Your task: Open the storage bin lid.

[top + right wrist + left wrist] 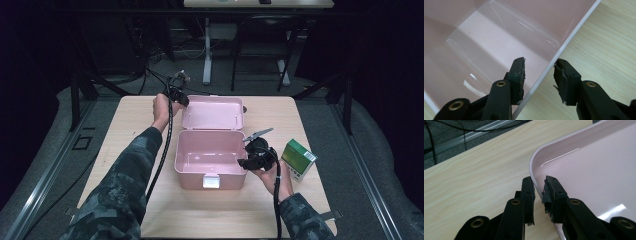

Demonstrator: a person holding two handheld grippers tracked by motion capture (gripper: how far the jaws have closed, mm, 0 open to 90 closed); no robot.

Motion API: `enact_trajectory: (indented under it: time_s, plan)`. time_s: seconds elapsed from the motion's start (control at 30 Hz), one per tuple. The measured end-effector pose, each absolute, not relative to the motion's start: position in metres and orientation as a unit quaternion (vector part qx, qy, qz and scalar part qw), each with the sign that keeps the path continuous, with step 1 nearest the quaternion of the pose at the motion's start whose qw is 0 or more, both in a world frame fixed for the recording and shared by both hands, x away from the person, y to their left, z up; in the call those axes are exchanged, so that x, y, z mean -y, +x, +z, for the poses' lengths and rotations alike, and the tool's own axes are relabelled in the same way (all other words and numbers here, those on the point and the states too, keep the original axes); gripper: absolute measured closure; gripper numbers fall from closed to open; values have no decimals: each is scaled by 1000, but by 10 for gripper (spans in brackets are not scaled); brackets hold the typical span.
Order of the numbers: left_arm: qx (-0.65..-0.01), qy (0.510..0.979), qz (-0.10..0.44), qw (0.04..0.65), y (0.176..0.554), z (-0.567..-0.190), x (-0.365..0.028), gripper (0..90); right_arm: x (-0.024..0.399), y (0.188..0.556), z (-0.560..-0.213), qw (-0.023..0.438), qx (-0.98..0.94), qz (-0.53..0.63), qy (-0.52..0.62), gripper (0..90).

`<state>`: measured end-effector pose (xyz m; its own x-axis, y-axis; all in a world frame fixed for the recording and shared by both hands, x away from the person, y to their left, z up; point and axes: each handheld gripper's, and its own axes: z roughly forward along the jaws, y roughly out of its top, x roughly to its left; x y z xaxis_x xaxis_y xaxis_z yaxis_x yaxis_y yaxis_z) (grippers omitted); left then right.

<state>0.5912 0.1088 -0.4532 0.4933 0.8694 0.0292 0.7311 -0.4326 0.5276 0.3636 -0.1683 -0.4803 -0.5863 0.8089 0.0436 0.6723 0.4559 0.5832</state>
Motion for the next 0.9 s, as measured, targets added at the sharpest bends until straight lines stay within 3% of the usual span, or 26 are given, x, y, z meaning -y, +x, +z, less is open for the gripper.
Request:
enact_trajectory:
  time_s: [0.67,0.9]
  plan:
    - [-494,833,132,214,597,-469,-109,755,169,364,-481,119,-842,285,443,599]
    - [-501,829,114,221,594,-463,-119,438,168,364,-481,120,-841,286,443,605]
